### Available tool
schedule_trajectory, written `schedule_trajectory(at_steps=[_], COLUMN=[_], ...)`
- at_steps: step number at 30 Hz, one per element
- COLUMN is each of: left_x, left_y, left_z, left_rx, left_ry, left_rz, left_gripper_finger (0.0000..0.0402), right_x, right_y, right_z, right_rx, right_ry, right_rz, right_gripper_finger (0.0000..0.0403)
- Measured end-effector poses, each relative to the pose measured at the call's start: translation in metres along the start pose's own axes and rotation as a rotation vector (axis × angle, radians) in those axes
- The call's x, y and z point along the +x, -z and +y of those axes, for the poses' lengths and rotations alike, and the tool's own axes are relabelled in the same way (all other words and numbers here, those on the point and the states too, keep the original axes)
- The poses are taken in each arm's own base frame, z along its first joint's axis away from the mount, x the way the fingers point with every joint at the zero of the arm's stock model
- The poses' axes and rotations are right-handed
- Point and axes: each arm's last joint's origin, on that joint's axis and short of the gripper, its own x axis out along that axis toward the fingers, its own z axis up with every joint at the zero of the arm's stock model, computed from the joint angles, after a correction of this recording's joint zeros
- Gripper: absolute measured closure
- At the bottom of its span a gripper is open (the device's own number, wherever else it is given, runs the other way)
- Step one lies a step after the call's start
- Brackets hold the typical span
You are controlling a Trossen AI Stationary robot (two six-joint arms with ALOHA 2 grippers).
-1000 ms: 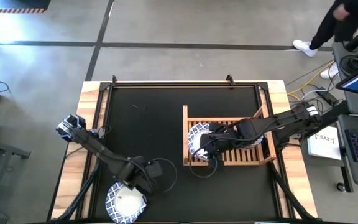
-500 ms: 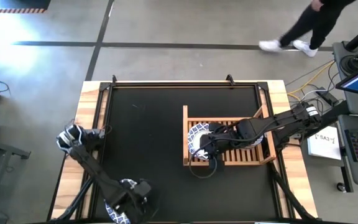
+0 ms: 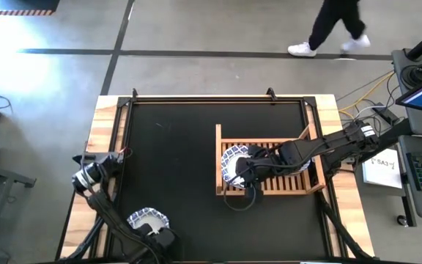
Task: Place and stack bowls onto a shelf
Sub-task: Stack the white bowl on top of the white bowl on the shelf
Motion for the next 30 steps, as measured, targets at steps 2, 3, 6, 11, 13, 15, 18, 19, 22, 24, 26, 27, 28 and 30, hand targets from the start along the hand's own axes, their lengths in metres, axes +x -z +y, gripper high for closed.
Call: schedule_trajectory(at_steps=[2, 3, 6, 11, 13, 15, 18, 19, 22, 24, 26, 27, 28, 30], left_x=[0.003, 0.003, 0.000, -0.003, -0.004, -0.007, -0.016, -0.021, -0.045, -0.065, -0.087, -0.098, -0.109, -0.130], left_y=[0.001, 0.000, 0.001, -0.002, -0.005, -0.009, -0.018, -0.023, -0.038, -0.050, -0.061, -0.067, -0.073, -0.085], left_z=[-0.001, -0.001, -0.003, -0.004, -0.004, -0.004, -0.002, 0.000, 0.012, 0.027, 0.044, 0.052, 0.059, 0.071], left_rx=[0.025, 0.040, 0.080, 0.139, 0.150, 0.169, 0.212, 0.221, 0.232, 0.232, 0.209, 0.194, 0.187, 0.196], left_ry=[-0.004, -0.004, 0.007, 0.012, 0.010, 0.015, 0.034, 0.034, 0.005, -0.043, -0.089, -0.099, -0.100, -0.084], left_rz=[0.015, 0.017, 0.018, 0.017, 0.016, 0.017, 0.012, 0.006, -0.047, -0.092, -0.156, -0.198, -0.246, -0.356], left_gripper_finger=[0.0217, 0.0219, 0.0244, 0.0338, 0.0380, 0.0391, 0.0387, 0.0390, 0.0399, 0.0398, 0.0399, 0.0400, 0.0400, 0.0400], right_x=[0.000, 0.000, 0.000, 0.000, 0.000, 0.000, 0.000, 0.000, 0.000, 0.000, 0.000, 0.000, 0.000, 0.000], right_y=[0.000, 0.000, 0.000, 0.000, 0.000, 0.000, 0.001, 0.001, 0.002, 0.005, 0.007, 0.008, 0.009, 0.009], right_z=[0.000, 0.000, 0.001, 0.000, 0.000, 0.001, 0.002, 0.002, 0.001, 0.000, -0.001, -0.002, -0.002, -0.002], right_rx=[0.008, 0.014, 0.016, 0.015, 0.002, -0.013, -0.043, -0.056, -0.072, -0.084, -0.087, -0.089, -0.089, -0.101], right_ry=[0.000, -0.001, -0.001, 0.000, 0.000, -0.001, -0.002, -0.002, 0.004, 0.015, 0.025, 0.029, 0.032, 0.030], right_rz=[0.000, 0.000, 0.000, 0.000, 0.000, 0.000, 0.001, 0.003, 0.019, 0.044, 0.070, 0.079, 0.085, 0.083], right_gripper_finger=[0.0223, 0.0223, 0.0223, 0.0223, 0.0223, 0.0225, 0.0230, 0.0232, 0.0236, 0.0239, 0.0242, 0.0243, 0.0245, 0.0248])
